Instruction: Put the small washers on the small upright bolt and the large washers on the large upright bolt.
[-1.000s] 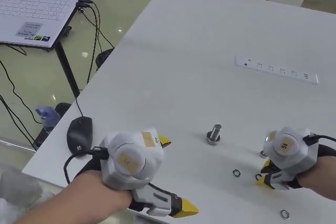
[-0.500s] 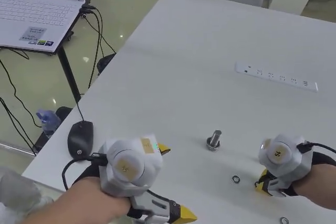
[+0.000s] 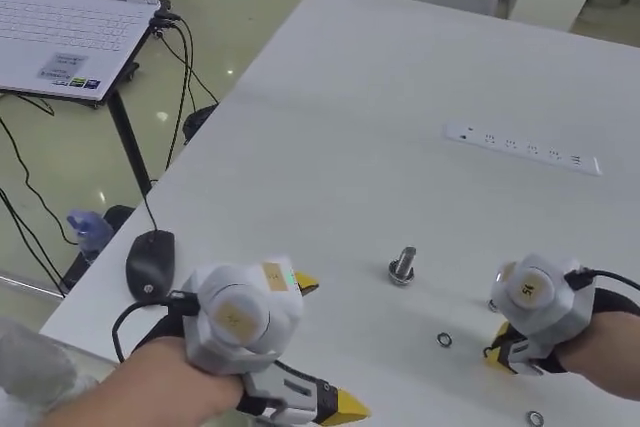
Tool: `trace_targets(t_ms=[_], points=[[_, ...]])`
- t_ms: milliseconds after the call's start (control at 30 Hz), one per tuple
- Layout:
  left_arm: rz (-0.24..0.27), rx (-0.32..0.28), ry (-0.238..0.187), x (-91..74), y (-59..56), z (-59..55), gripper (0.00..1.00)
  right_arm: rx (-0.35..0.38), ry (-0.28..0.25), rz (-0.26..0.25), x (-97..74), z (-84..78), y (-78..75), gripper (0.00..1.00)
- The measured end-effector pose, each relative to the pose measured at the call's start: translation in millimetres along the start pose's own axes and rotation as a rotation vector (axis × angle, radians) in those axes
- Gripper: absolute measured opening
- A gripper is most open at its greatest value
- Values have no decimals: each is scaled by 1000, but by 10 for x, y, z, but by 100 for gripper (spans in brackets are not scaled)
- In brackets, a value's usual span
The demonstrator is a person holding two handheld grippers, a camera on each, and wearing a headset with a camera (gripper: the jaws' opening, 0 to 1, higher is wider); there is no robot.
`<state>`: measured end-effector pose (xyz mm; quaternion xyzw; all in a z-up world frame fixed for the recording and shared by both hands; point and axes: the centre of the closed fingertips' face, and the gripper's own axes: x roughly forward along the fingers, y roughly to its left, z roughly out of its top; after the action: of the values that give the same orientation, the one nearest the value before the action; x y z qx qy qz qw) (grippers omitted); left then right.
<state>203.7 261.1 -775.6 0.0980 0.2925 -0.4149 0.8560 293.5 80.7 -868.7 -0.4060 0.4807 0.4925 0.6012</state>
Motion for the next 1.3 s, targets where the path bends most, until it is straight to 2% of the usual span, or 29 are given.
trace_targets(t_ms=[500, 633, 833, 1300], points=[[0, 8, -7, 52, -36, 70, 86, 51, 12, -49, -406, -297, -222, 13], [6, 4, -10, 58, -30, 81, 85, 45, 10, -60, -486, -305, -302, 13], [15, -1, -1, 64, -27, 63, 85, 28, -2, -77, -584, -207, -459, 13], [35, -14, 1, 68, 12, 73, 85, -10, -29, -89, -640, 99, -725, 13]])
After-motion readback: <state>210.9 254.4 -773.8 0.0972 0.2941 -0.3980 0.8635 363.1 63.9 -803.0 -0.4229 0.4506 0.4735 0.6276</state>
